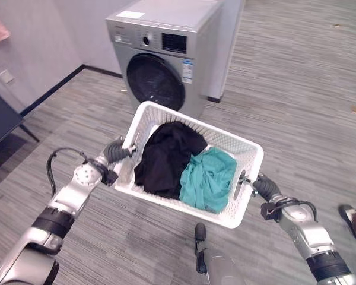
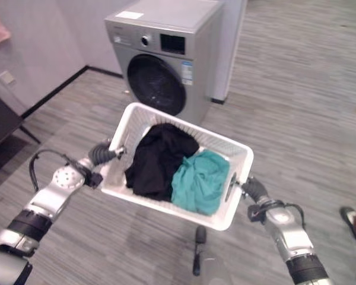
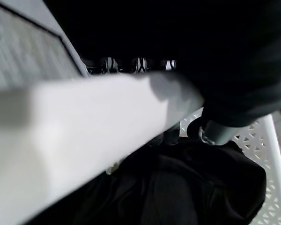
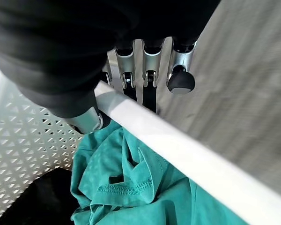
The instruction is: Grab the laundry basket,head to the washer,open it,put in the laundry and shut it.
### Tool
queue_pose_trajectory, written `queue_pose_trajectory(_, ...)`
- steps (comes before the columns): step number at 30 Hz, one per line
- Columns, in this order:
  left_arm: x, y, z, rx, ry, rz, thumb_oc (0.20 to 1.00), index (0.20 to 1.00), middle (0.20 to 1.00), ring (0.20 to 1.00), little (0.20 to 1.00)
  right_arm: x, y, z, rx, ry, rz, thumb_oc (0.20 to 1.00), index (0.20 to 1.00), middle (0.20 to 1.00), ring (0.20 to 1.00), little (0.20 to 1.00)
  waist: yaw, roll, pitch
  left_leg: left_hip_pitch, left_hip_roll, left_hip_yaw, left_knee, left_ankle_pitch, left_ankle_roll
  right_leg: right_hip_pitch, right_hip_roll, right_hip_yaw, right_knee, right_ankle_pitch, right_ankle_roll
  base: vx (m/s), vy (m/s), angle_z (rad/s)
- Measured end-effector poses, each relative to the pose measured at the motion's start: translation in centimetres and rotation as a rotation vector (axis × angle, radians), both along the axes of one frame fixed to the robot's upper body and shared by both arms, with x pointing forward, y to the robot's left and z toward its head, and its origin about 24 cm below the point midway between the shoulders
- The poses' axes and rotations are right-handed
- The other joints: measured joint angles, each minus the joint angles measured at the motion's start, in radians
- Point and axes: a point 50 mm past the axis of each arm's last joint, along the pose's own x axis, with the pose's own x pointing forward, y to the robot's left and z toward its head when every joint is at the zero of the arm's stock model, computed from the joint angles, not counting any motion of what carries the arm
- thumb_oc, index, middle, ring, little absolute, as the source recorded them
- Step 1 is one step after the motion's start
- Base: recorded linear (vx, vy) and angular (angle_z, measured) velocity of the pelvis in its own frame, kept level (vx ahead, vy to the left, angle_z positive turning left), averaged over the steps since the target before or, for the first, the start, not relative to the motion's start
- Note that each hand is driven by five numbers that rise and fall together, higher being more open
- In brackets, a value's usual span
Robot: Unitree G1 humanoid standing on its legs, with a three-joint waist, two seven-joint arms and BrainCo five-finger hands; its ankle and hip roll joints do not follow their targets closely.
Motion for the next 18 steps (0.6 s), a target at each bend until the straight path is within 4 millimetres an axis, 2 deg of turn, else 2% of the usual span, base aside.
queue_pose_trajectory(1, 0.1, 0.6, 0.7, 0.015, -0.028, 0.023, 0.2, 0.2, 0.2, 0.2, 0.2, 0.4, 0.2, 0.7, 0.016, -0.025, 0.009, 0.2, 0.2, 0.2, 0.2, 0.2, 0.01, -0.035, -0.001, -0.132, 0.014, 0.082, 0.3, 0.236, 0.083, 0.113, 0.046, -0.058, -0.026, -0.096, -0.04, 0.31, -0.408, 0.1)
queue_pose_trajectory(2, -0.2, 1.6, 1.5, 0.049, -0.05, 0.033, 0.2, 0.2, 0.2, 0.2, 0.2, 1.0, 0.5, 2.0, 0.016, -0.072, 0.035, 0.2, 0.2, 0.2, 0.2, 0.2, 0.018, -0.032, 0.001, -0.239, 0.071, 0.11, 0.494, 0.287, 0.118, 0.18, 0.079, -0.044, -0.074, -0.093, -0.036, 0.32, -0.346, -0.23)
queue_pose_trajectory(3, -0.5, 1.9, 2.6, 0.074, -0.085, 0.025, 0.2, 0.2, 0.2, 0.2, 0.2, 1.2, 0.9, 2.9, 0.016, -0.113, 0.048, 0.2, 0.2, 0.2, 0.2, 0.2, 0.019, -0.05, -0.001, -0.354, 0.105, 0.132, 0.639, 0.251, 0.165, 0.201, 0.093, -0.023, -0.08, -0.117, -0.06, 0.25, -0.323, -0.53)
queue_pose_trajectory(4, -0.8, 2.1, 3.6, 0.088, -0.123, 0.015, 0.2, 0.2, 0.2, 0.2, 0.2, 1.4, 1.1, 3.3, 0.016, -0.138, 0.045, 0.2, 0.2, 0.2, 0.2, 0.2, 0.044, -0.094, 0.001, -0.494, 0.145, 0.174, 0.739, 0.211, 0.191, 0.252, 0.094, 0.014, -0.102, -0.136, -0.071, 0.3, -0.248, -0.39)
queue_pose_trajectory(5, -0.8, 2.1, 3.6, 0.088, -0.122, 0.014, 0.2, 0.2, 0.2, 0.2, 0.2, 1.3, 1.1, 3.4, 0.017, -0.145, 0.041, 0.2, 0.2, 0.2, 0.2, 0.2, 0.044, -0.106, 0.001, -0.559, 0.167, 0.195, 0.753, 0.163, 0.194, 0.305, 0.089, 0.017, -0.14, -0.127, -0.045, 0.18, -0.169, -0.36)
queue_pose_trajectory(6, -0.8, 2.2, 3.4, 0.088, -0.115, 0.018, 0.2, 0.2, 0.2, 0.2, 0.2, 1.3, 1.1, 3.4, 0.021, -0.148, 0.035, 0.2, 0.2, 0.2, 0.2, 0.2, 0.044, -0.12, 0.009, -0.603, 0.169, 0.196, 0.734, 0.137, 0.193, 0.352, 0.074, 0.023, -0.158, -0.137, -0.02, 0.25, -0.075, -0.09)
queue_pose_trajectory(7, -0.9, 2.0, 2.9, 0.081, -0.099, 0.015, 0.2, 0.2, 0.2, 0.2, 0.2, 1.1, 1.0, 3.1, 0.02, -0.136, 0.023, 0.2, 0.2, 0.2, 0.2, 0.2, 0.042, -0.121, 0.011, -0.639, 0.165, 0.2, 0.687, 0.109, 0.197, 0.414, 0.061, 0.024, -0.186, -0.139, -0.016, 0.1, -0.017, -0.05)
queue_pose_trajectory(8, -0.9, 1.7, 2.6, 0.084, -0.089, 0.004, 0.2, 0.2, 0.2, 0.2, 0.2, 0.6, 0.9, 2.6, 0.021, -0.121, 0.013, 0.2, 0.2, 0.2, 0.2, 0.2, 0.042, -0.131, 0.01, -0.674, 0.143, 0.208, 0.615, 0.075, 0.216, 0.47, 0.039, 0.025, -0.209, -0.153, 0.01, 0.23, 0.023, -0.06)
queue_pose_trajectory(9, -0.9, 1.5, 2.4, 0.077, -0.088, -0.001, 0.2, 0.2, 0.2, 0.2, 0.2, 0.2, 0.8, 2.3, 0.019, -0.11, 0.009, 0.2, 0.2, 0.2, 0.2, 0.2, 0.044, -0.134, 0.012, -0.691, 0.119, 0.23, 0.504, 0.067, 0.234, 0.502, 0.022, 0.018, -0.2, -0.176, 0.052, 0.31, 0.079, -0.11)
queue_pose_trajectory(10, -0.7, 0.5, 1.8, 0.047, -0.074, -0.014, 0.2, 0.2, 0.2, 0.2, 0.2, -0.3, 0.2, 1.8, 0.015, -0.093, -0.014, 0.2, 0.2, 0.2, 0.2, 0.2, 0.04, -0.075, 0.018, -0.693, 0.084, 0.219, 0.208, 0.103, 0.289, 0.477, 0.007, 0.015, -0.006, -0.233, 0.142, 0.38, 0.107, -0.17)
queue_pose_trajectory(11, -0.6, -0.8, 0.5, 0.034, -0.034, -0.035, 0.2, 0.2, 0.2, 0.2, 0.2, -1.8, -1.1, 0.8, -0.026, -0.039, -0.028, 0.2, 0.2, 0.2, 0.2, 0.2, 0.02, 0.026, -0.011, -0.594, 0.055, 0.201, -0.204, 0.39, 0.422, 0.379, 0.018, 0.002, 0.335, -0.316, 0.2, 0.33, 0.102, -0.57)
queue_pose_trajectory(12, -0.6, -0.7, 0.2, 0.042, -0.028, -0.039, 0.2, 0.2, 0.2, 0.2, 0.2, -2.1, -1.3, 0.9, -0.041, -0.034, -0.02, 0.2, 0.2, 0.2, 0.2, 0.2, 0.04, 0.068, -0.041, -0.559, 0.09, 0.191, -0.235, 0.323, 0.368, 0.324, 0.013, 0.007, 0.397, -0.439, 0.208, 0.26, 0.064, -0.58)
queue_pose_trajectory(13, -0.4, -0.4, 0.5, 0.043, -0.035, -0.024, 0.2, 0.2, 0.2, 0.2, 0.2, -2.0, -0.7, 0.8, -0.021, -0.041, -0.011, 0.2, 0.2, 0.2, 0.2, 0.2, 0.043, 0.032, -0.047, -0.546, 0.059, 0.197, -0.266, 0.302, 0.29, 0.28, -0.033, 0.052, 0.323, -0.447, 0.23, 0.28, 0.046, -0.43)
queue_pose_trajectory(14, -0.1, -0.5, 1.1, 0.033, -0.055, -0.015, 0.2, 0.2, 0.2, 0.2, 0.2, -1.9, -0.5, 1.1, -0.021, -0.055, -0.012, 0.2, 0.2, 0.2, 0.2, 0.2, 0.03, 0.001, -0.042, -0.539, 0.02, 0.189, -0.317, 0.311, 0.278, 0.23, -0.081, 0.06, 0.271, -0.454, 0.19, 0.29, 0.037, 0.2)
queue_pose_trajectory(15, 0.0, -1.0, 1.1, 0.021, -0.055, -0.023, 0.2, 0.2, 0.2, 0.2, 0.2, -1.9, -0.8, 1.0, -0.027, -0.051, -0.032, 0.2, 0.2, 0.2, 0.2, 0.2, 0.016, 0.003, -0.042, -0.55, 0.013, 0.161, -0.316, 0.314, 0.277, 0.26, -0.072, 0.037, 0.202, -0.436, 0.185, 0.37, 0.04, 0.26)
queue_pose_trajectory(16, 0.0, -1.2, 0.8, 0.025, -0.044, -0.031, 0.2, 0.2, 0.2, 0.2, 0.2, -1.6, -0.6, 0.1, -0.006, -0.021, -0.057, 0.2, 0.2, 0.2, 0.2, 0.2, 0.039, -0.044, -0.001, -0.597, -0.002, 0.051, -0.142, 0.311, 0.277, 0.391, -0.058, 0.033, 0.03, -0.36, 0.192, 0.27, 0.026, -0.06)
queue_pose_trajectory(17, 0.0, -0.7, 0.6, 0.05, -0.031, -0.019, 0.2, 0.2, 0.2, 0.2, 0.2, -1.6, -0.1, -0.1, 0.006, -0.017, -0.052, 0.2, 0.2, 0.2, 0.2, 0.2, 0.067, -0.083, 0.012, -0.593, -0.035, -0.013, -0.163, 0.263, 0.239, 0.457, -0.068, 0.052, -0.039, -0.327, 0.192, 0.25, 0.038, -0.17)
queue_pose_trajectory(18, 0.1, 0.0, 0.7, 0.084, -0.024, -0.004, 0.2, 0.2, 0.2, 0.2, 0.2, -1.2, 0.1, 0.2, 0.008, -0.032, -0.045, 0.2, 0.2, 0.2, 0.2, 0.2, 0.065, -0.102, 0.015, -0.59, -0.046, -0.07, -0.243, 0.244, 0.217, 0.508, -0.063, 0.054, -0.1, -0.307, 0.198, 0.09, 0.021, -0.32)
